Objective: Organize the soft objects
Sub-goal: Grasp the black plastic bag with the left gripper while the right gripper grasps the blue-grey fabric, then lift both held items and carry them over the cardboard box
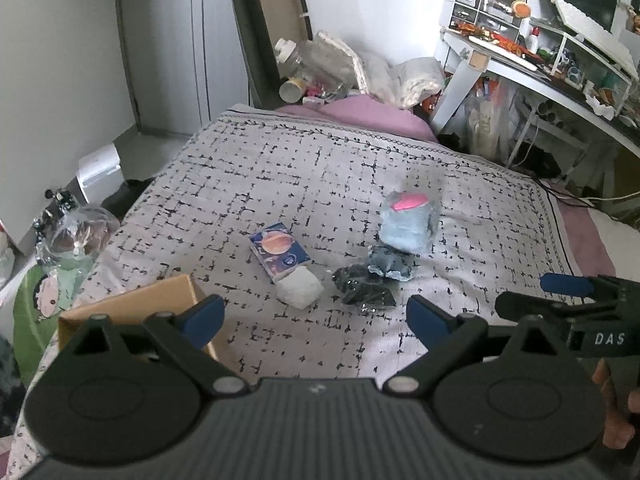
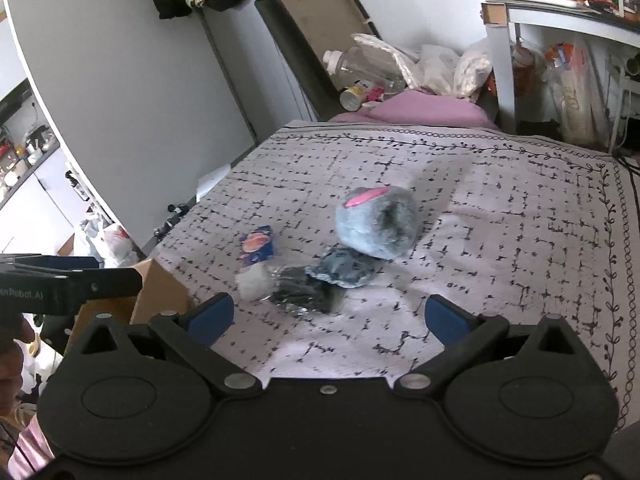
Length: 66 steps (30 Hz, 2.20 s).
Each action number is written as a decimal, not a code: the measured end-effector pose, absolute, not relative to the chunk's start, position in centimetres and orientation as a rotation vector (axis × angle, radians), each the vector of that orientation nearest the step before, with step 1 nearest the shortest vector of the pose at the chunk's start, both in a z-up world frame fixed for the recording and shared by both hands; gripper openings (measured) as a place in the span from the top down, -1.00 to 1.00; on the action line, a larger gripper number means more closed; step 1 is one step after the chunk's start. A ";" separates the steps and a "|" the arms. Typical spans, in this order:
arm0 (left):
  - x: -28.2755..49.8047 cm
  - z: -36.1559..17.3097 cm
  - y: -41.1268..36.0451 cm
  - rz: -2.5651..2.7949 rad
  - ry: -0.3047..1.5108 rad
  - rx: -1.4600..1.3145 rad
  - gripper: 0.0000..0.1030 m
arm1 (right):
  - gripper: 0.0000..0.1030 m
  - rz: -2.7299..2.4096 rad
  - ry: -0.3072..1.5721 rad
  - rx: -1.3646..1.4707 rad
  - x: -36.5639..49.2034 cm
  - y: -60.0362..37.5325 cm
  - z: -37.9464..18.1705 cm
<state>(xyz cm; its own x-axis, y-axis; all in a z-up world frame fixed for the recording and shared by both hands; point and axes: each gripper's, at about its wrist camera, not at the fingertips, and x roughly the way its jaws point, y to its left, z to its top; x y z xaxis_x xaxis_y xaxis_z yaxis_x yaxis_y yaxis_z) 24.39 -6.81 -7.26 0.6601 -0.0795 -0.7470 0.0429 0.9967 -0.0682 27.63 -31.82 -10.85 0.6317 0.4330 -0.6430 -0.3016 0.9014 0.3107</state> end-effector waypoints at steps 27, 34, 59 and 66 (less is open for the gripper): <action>33.1 -15.2 -9.3 -0.141 1.024 -0.116 -0.54 | -0.60 0.403 0.927 0.322 34.8 -32.7 -16.4; 35.3 -17.5 -10.1 -0.164 1.074 -0.124 -0.40 | -0.57 0.386 0.955 0.300 35.8 -32.3 -17.4; 34.8 -18.2 -8.0 -0.129 1.054 -0.295 0.54 | -0.57 0.413 0.926 0.289 38.2 -28.9 -18.9; 34.0 -17.3 -6.9 -0.076 1.028 -0.310 0.54 | -0.57 0.424 0.924 0.288 38.8 -27.4 -19.7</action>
